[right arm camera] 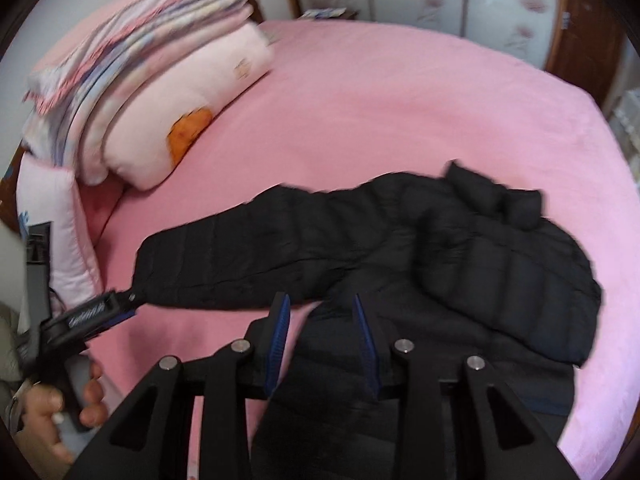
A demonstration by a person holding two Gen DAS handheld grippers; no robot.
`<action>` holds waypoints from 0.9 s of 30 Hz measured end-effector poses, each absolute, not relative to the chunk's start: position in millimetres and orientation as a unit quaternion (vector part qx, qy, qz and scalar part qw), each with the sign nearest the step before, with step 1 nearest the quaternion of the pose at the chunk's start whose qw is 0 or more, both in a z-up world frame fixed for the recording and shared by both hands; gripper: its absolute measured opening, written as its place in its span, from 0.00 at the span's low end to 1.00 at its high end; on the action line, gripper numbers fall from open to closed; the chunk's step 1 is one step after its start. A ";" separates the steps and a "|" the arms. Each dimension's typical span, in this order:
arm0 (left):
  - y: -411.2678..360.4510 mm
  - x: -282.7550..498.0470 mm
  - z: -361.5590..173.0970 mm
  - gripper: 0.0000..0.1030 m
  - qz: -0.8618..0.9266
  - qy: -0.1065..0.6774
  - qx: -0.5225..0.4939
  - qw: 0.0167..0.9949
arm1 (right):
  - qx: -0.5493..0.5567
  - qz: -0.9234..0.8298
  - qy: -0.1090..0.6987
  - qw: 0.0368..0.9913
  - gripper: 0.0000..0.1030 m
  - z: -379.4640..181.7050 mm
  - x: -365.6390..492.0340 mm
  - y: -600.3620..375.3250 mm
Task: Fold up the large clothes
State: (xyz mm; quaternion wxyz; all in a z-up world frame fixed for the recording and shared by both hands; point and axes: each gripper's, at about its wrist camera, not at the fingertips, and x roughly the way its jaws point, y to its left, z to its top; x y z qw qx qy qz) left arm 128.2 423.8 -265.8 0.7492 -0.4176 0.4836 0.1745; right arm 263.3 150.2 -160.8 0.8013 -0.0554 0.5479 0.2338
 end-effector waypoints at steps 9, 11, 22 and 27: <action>502.1 97.0 -374.1 0.69 0.222 0.415 -0.551 0.689 | -0.092 0.288 0.551 0.778 0.32 -197.2 261.2 224.7; 510.6 97.8 -394.3 0.65 0.227 0.402 -0.578 0.673 | -0.101 0.293 0.550 0.776 0.32 -200.5 260.8 232.0; 507.1 129.5 -393.2 0.04 0.242 0.374 -0.566 0.694 | -0.117 0.300 0.563 0.761 0.32 -220.1 268.6 234.8; 461.3 169.5 -295.9 0.04 0.184 0.344 -0.461 0.797 | -0.103 0.278 0.563 0.771 0.32 -219.7 277.9 209.4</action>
